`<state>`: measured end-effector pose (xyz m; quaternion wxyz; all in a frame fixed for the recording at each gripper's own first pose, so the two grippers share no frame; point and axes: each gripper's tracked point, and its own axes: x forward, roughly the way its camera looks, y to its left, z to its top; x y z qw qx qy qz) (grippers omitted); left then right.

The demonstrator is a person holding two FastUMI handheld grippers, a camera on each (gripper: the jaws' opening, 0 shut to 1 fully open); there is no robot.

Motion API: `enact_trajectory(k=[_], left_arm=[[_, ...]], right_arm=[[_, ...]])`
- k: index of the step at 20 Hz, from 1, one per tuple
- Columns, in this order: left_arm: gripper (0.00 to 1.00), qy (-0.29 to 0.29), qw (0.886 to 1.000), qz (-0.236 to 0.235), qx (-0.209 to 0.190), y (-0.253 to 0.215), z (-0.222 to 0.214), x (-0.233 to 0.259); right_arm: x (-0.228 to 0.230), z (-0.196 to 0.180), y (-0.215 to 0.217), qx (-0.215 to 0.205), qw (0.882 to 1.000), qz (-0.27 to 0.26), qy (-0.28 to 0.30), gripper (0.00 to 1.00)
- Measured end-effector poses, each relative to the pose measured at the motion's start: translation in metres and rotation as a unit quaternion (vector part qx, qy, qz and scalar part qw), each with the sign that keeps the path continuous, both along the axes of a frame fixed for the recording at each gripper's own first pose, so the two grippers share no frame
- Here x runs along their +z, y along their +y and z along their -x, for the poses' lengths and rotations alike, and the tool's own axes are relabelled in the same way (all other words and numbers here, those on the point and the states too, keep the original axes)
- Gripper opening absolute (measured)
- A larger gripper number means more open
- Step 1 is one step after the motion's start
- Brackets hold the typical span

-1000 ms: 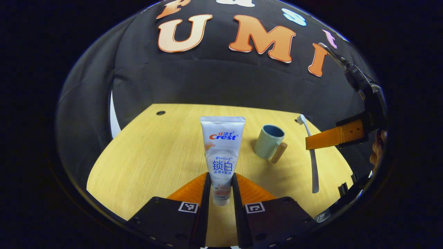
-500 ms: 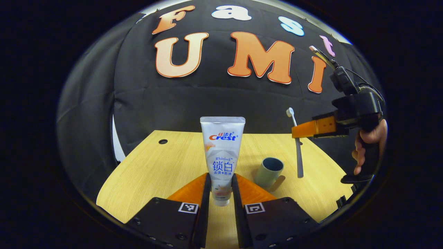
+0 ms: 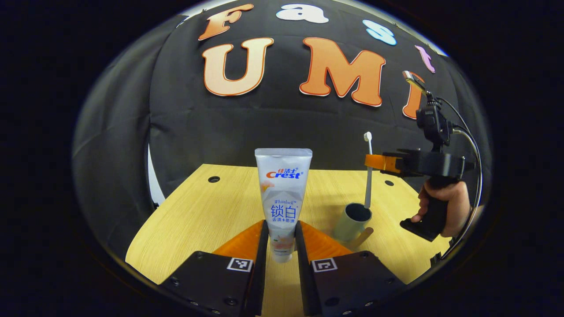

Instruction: Put the toothbrush and toothpaste on the desktop into the cup, then pick up the cup and place it on the coaster on the desktop.

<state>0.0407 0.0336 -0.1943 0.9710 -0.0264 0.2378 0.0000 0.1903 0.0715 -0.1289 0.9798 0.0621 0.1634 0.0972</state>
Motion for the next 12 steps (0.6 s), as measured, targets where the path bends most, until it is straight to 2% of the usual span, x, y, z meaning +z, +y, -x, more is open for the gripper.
enact_trajectory(k=[4,12], left_arm=[[0.34,0.006,1.000,-0.001,0.004,0.004,-0.009,-0.009],[0.34,-0.011,1.000,-0.018,0.000,0.011,-0.016,0.003]], right_arm=[[-0.020,-0.007,0.010,0.003,1.000,0.020,-0.004,0.03],[-0.058,-0.004,0.010,0.001,0.999,0.047,-0.003,0.05]])
